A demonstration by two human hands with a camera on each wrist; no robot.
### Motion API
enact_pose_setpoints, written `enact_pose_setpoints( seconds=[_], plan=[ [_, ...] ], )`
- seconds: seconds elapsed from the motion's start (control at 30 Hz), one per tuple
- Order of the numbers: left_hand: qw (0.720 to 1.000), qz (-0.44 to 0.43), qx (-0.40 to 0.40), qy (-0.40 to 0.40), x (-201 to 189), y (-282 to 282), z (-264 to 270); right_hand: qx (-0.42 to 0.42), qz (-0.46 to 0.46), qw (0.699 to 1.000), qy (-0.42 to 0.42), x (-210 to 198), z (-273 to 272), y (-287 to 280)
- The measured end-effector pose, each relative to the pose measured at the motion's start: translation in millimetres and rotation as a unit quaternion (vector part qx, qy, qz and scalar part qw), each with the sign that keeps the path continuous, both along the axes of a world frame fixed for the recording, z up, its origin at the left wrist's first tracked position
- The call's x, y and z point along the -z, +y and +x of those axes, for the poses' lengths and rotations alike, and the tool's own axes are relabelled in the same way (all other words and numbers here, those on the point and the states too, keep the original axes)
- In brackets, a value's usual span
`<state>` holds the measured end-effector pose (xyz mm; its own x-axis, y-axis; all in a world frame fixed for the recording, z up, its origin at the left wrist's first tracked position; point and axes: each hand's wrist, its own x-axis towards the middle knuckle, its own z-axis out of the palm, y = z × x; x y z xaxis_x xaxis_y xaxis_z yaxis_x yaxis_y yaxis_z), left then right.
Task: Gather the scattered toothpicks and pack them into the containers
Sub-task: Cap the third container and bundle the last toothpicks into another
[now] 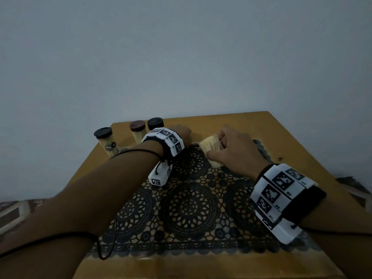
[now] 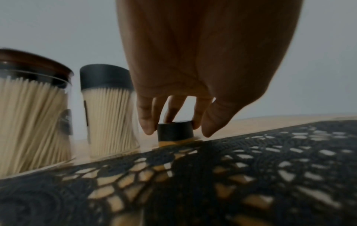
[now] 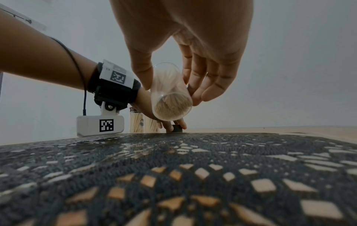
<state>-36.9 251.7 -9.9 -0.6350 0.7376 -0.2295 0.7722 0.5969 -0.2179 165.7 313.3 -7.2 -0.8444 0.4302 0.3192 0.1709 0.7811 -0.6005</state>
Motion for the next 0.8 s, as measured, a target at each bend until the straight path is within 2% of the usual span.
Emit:
enact_pose_setpoints(
  seconds=[0.1,0.17,0.27,0.33,0.4,0.47,0.5,0.63,0.8],
  plan=[
    [0.999,0.009,0.03,0.036,-4.0,-3.6,3.5,0.002,0.004,1.0,-0.001,1.0,-1.3,-1.1],
    [0.998,0.032,0.049,0.033,-7.5,-8.0,9.3,-0.001,0.004,1.0,-0.002,1.7,-2.2,-2.3],
    [0.988,0.144,0.058,-0.026,-13.9,-14.9,20.4,0.0,0.011,1.0,-0.009,1.3,-2.2,-4.1],
    [0.966,0.233,0.047,-0.101,-24.8,-25.0,30.8,0.0,0.005,1.0,-0.004,0.5,-2.0,-4.8],
    [0.93,0.301,0.035,-0.206,-36.9,-39.6,42.2,-0.004,0.002,1.0,0.007,-1.2,-0.4,-5.8],
    [0.888,0.347,0.046,-0.297,-46.9,-57.5,53.9,-0.013,0.008,1.0,0.009,-3.7,1.5,-8.6],
    [0.877,0.356,0.06,-0.316,-50.0,-65.0,59.7,-0.018,0.005,1.0,0.014,-4.7,3.0,-9.8],
    [0.881,0.363,0.128,-0.275,-53.3,-85.5,78.8,-0.043,0.0,0.999,0.027,-5.7,10.3,-14.8],
    [0.885,0.374,0.151,-0.232,-52.1,-103.7,86.7,-0.055,0.027,0.997,0.052,-10.7,22.6,-28.1]
  ],
)
